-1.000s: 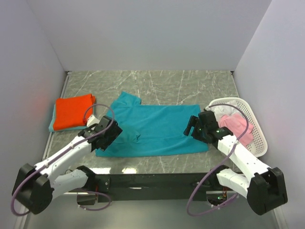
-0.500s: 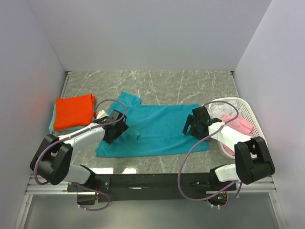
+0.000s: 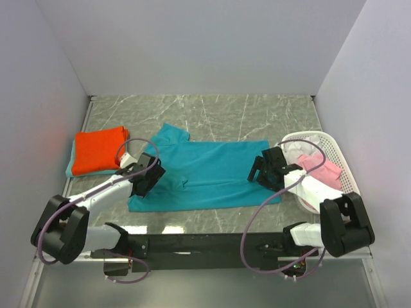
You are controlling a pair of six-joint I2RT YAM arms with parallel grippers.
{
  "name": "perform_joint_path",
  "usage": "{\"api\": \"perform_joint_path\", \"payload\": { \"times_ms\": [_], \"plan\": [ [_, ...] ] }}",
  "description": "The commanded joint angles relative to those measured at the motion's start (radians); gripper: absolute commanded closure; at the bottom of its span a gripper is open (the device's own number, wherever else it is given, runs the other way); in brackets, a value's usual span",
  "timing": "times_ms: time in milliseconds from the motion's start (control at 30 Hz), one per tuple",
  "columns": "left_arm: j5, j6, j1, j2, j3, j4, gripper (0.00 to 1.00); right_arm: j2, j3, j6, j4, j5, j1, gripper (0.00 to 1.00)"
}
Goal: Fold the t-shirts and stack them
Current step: Fold the tshirt
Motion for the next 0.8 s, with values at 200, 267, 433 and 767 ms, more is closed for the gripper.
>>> {"api": "perform_joint_path", "payload": {
  "times_ms": [200,267,433,767],
  "plan": [
    [0.054,-0.068,0.006,-0.192,-0.122,-0.219,0.01,-0.173,-0.124,0.075,-0.14,-0.042,0.09,0.09],
    [0.056,-0.074,0.006,-0.215,-0.128,-0.238,0.0,-0.199,-0.13,0.086,-0.146,-0.048,0.104,0.09],
    [0.019,-0.101,0.006,-0.278,-0.107,-0.326,0.01,-0.238,-0.108,0.09,-0.186,-0.025,0.111,0.09],
    [-0.068,-0.008,0.006,-0.283,0.112,-0.339,0.01,-0.356,0.118,0.026,-0.282,0.046,0.11,0.07]
  ]
}}
